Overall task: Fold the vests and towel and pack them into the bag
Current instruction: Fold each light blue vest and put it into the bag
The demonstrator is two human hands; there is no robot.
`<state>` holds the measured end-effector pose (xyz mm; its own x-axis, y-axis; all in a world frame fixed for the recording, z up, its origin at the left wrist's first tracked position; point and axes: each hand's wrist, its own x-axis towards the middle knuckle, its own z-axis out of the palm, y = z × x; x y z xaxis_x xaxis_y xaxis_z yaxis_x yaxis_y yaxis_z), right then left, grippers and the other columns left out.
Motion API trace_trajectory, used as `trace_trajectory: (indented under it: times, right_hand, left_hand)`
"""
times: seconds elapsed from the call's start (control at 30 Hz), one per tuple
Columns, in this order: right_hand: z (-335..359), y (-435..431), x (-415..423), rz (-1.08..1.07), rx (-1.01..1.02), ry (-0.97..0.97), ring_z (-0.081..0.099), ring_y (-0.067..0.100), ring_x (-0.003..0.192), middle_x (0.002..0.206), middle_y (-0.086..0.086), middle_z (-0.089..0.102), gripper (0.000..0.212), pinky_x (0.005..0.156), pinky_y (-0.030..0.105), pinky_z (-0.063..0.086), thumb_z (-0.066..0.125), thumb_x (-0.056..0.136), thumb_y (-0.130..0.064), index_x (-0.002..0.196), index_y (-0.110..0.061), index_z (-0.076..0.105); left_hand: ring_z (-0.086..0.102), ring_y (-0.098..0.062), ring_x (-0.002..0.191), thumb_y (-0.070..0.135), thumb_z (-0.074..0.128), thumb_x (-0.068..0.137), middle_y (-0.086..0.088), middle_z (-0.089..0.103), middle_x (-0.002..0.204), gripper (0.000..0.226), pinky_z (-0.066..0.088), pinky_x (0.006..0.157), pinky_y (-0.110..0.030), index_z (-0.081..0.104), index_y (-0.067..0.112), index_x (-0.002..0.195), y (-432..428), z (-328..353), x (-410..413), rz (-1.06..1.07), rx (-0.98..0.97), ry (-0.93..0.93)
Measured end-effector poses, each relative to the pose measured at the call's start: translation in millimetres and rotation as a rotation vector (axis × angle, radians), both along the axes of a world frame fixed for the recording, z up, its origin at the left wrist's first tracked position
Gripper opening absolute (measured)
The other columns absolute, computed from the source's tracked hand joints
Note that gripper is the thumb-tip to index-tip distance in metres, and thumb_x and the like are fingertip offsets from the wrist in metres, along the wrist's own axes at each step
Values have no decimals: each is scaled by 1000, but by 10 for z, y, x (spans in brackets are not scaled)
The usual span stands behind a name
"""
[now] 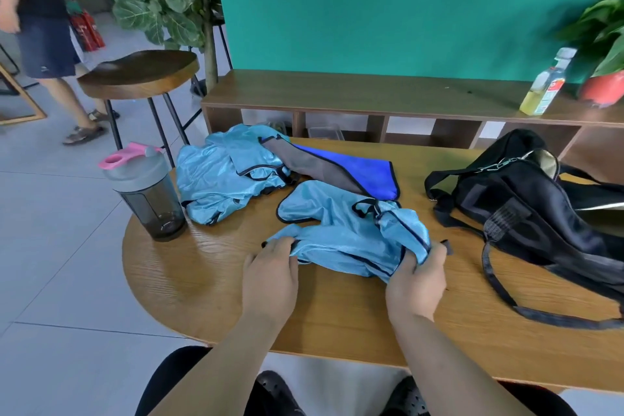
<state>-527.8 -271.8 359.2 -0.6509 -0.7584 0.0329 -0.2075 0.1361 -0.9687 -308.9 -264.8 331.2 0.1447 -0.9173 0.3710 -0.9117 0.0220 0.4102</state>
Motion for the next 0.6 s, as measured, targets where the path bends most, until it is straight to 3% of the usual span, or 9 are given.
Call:
trace_trajectory:
  times: [0.17,0.23,0.3,0.33,0.4,0.47,0.53,0.6]
  right_hand:
    - [71,-122,-117,22,59,-75,56,24,78,89,6,60,15,65,37,43,38,105,-16,104,-18,53]
    - [190,-330,-339,7,101,-171,59,25,86,99,7,64,21,73,40,47,41,103,-26,112,-19,58]
    - [314,-515,-604,20,168,-182,61,31,104,116,9,64,39,88,44,48,50,98,-40,134,-24,54]
    - [369,-547,-694,42,208,-49,58,34,112,128,11,59,51,91,44,46,55,98,-41,145,-23,46]
    - [408,-488,-778,72,185,423,44,38,130,147,16,43,71,101,51,44,65,98,-35,158,-19,31]
    - [373,-264,-665,192,4,812,37,32,139,152,10,39,70,113,51,42,68,96,-32,157,-19,36]
    - [166,-12,-466,487,-101,920,38,22,142,152,-2,40,59,117,46,41,65,98,-39,153,-26,45]
    - [-76,212,-254,765,-75,968,39,15,142,153,-10,40,56,119,40,39,56,101,-47,154,-33,45]
  left_hand:
    - [59,-9,89,24,57,104,11,62,105,20,54,85,-35,63,24,123,2,36,135,133,-1,410]
    - [53,-5,92,23,60,103,10,55,108,17,49,85,-30,64,22,119,-1,24,145,128,-25,463]
    - [50,-7,97,26,62,101,10,53,106,12,46,87,-31,63,24,112,18,53,145,72,-63,421]
    - [50,-10,98,28,62,100,11,54,104,10,46,87,-33,62,26,109,40,78,136,16,-80,345]
    - [51,-12,93,37,62,100,13,56,97,9,47,84,-35,59,28,102,106,126,63,-155,-98,88]
    - [53,-10,90,51,57,102,14,59,94,22,48,85,-33,59,30,98,190,146,-66,-386,-125,-174]
    - [57,-10,92,66,52,101,13,64,98,38,50,88,-32,63,29,103,237,123,-146,-557,-132,-261]
    - [60,-14,99,74,55,96,10,65,107,52,50,91,-34,65,26,113,219,101,-126,-616,-134,-195]
